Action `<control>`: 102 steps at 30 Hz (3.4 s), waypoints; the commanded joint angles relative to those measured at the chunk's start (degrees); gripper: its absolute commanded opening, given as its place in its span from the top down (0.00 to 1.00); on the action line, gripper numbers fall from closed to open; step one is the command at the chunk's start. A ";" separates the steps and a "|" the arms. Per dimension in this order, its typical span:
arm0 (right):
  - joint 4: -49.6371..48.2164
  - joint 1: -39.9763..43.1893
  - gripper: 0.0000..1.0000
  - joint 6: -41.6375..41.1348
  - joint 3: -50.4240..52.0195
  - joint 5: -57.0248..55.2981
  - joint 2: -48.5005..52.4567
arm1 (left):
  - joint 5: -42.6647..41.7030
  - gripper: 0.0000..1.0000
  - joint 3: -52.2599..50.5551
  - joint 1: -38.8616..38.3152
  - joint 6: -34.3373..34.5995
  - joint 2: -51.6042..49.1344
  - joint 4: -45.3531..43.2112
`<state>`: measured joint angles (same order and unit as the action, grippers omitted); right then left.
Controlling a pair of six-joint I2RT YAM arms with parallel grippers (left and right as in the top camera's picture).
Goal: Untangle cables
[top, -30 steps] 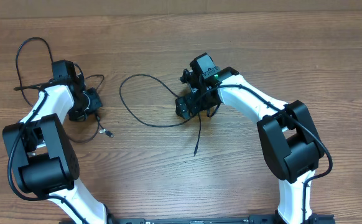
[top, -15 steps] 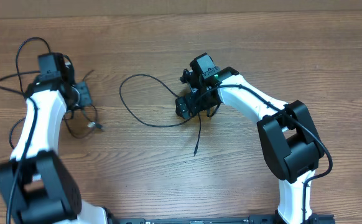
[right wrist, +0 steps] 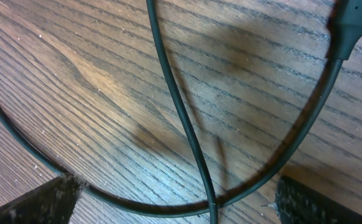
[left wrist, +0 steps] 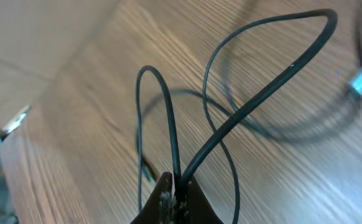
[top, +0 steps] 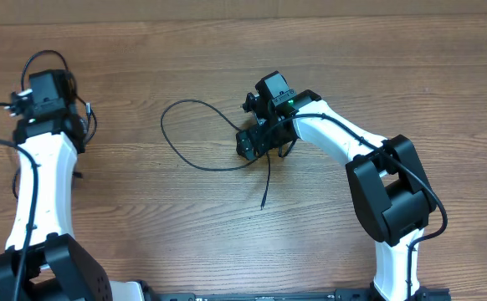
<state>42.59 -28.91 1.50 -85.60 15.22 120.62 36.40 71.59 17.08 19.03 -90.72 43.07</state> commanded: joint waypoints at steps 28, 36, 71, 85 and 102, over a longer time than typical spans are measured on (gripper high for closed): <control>-0.33 0.00 0.00 -0.02 0.63 0.50 0.26 | -16.92 0.84 -10.75 5.84 -7.91 -9.79 -30.34; -0.33 0.00 0.00 -0.02 0.63 0.50 0.26 | -17.00 0.43 -10.73 5.77 -7.89 -11.61 -30.91; -0.33 0.00 0.00 -0.02 0.63 0.50 0.26 | -47.58 0.87 -10.71 4.26 -7.87 -5.55 -24.13; -0.33 0.00 0.00 -0.02 0.63 0.50 0.24 | -48.48 0.96 -10.71 4.15 -7.87 -6.27 -21.86; -0.33 0.00 0.00 -0.02 0.63 0.50 0.26 | -46.25 0.96 -10.71 4.22 -7.67 -21.55 -28.44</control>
<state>42.57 -28.91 1.50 -85.60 15.22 120.62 -11.53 61.19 21.74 10.79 -109.82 14.63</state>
